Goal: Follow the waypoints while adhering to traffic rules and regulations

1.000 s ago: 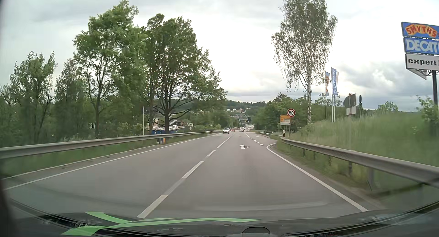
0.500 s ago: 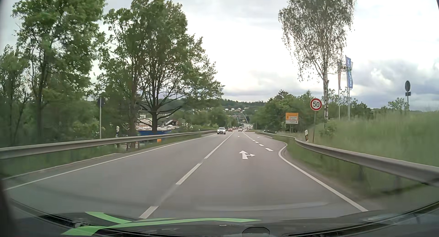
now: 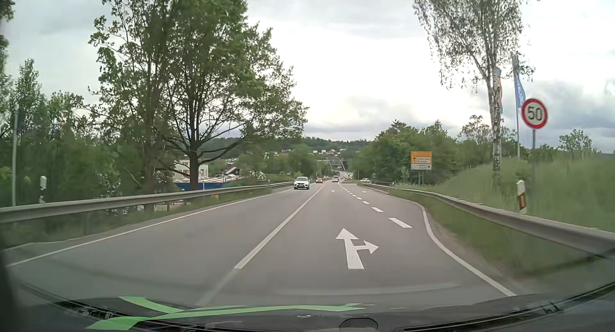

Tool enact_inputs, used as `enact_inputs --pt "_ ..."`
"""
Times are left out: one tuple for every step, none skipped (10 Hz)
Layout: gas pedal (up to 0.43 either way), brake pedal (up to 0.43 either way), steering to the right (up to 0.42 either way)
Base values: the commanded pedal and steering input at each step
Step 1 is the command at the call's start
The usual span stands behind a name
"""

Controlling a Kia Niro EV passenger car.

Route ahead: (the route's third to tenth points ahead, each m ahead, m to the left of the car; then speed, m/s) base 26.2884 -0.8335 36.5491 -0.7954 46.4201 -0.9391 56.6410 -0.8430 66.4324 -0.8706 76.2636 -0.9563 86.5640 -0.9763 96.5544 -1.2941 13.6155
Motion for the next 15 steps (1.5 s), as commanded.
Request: enact_inputs --pt "0.000 0.073 0.005" --pt "0.000 0.073 0.004" --pt "0.000 0.079 0.004" --pt "0.000 0.079 0.004" --pt "0.000 0.085 0.003" --pt "0.000 0.085 0.002" --pt "0.000 0.079 0.000" --pt "0.000 0.079 0.000" --pt "0.000 0.079 -0.001" --pt "0.000 0.079 -0.001" --pt "0.000 0.073 0.000" --pt "0.000 0.079 -0.001" --pt "0.000 0.079 -0.001" --pt "0.000 0.073 -0.001" --pt "0.000 0.079 0.000"
